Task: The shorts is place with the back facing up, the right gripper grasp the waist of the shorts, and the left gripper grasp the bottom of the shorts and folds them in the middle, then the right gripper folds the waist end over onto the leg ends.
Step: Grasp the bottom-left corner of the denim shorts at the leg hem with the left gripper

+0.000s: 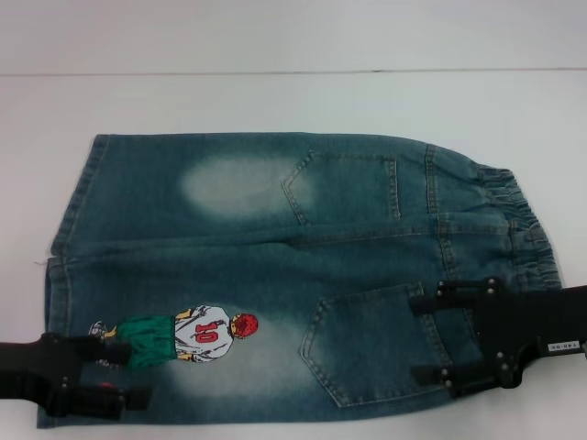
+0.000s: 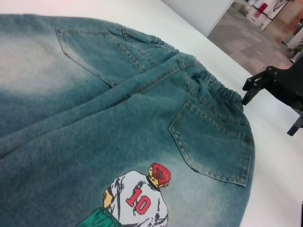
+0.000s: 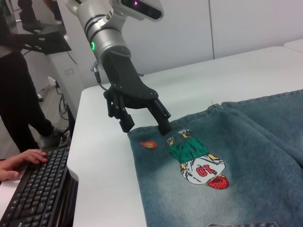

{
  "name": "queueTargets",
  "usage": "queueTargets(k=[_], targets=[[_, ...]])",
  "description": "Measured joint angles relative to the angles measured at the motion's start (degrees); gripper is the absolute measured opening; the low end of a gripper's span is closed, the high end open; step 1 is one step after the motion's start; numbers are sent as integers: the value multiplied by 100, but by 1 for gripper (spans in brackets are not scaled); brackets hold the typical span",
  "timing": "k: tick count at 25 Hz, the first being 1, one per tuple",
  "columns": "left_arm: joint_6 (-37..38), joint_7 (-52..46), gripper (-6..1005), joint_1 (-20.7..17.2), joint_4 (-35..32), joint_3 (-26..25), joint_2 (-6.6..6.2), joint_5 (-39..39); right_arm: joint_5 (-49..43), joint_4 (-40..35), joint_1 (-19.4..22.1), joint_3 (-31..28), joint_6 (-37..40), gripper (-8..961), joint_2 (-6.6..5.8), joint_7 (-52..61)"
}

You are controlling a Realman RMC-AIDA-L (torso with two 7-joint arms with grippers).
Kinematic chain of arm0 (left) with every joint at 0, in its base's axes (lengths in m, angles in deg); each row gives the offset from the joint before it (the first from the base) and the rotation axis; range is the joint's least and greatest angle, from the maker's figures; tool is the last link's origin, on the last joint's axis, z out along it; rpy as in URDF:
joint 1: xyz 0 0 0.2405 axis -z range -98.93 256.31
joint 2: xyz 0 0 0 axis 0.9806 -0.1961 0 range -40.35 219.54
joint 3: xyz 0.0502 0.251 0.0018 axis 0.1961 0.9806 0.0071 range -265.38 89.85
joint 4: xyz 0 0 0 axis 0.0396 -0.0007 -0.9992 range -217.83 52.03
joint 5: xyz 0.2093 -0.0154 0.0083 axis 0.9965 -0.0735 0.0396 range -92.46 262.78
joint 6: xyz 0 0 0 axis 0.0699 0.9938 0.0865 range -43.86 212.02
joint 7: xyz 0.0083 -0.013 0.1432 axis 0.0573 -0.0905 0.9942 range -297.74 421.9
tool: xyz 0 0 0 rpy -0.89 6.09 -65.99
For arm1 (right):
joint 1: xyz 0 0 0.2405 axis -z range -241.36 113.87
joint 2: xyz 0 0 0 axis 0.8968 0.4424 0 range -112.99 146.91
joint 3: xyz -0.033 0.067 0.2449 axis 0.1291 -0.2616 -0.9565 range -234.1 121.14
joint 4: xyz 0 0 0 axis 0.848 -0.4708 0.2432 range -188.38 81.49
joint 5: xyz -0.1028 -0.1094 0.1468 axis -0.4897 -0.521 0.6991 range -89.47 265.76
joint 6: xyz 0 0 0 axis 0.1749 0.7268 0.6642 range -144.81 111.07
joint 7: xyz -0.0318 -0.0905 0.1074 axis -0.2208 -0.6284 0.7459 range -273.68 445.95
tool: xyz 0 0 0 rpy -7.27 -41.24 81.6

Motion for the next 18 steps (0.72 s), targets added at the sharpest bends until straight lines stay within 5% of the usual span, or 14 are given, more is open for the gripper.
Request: queueTargets(k=[18], targets=[[43,-117,930,-4,-107,256,69,65,14,0,-23,131,-36,881,0,29]])
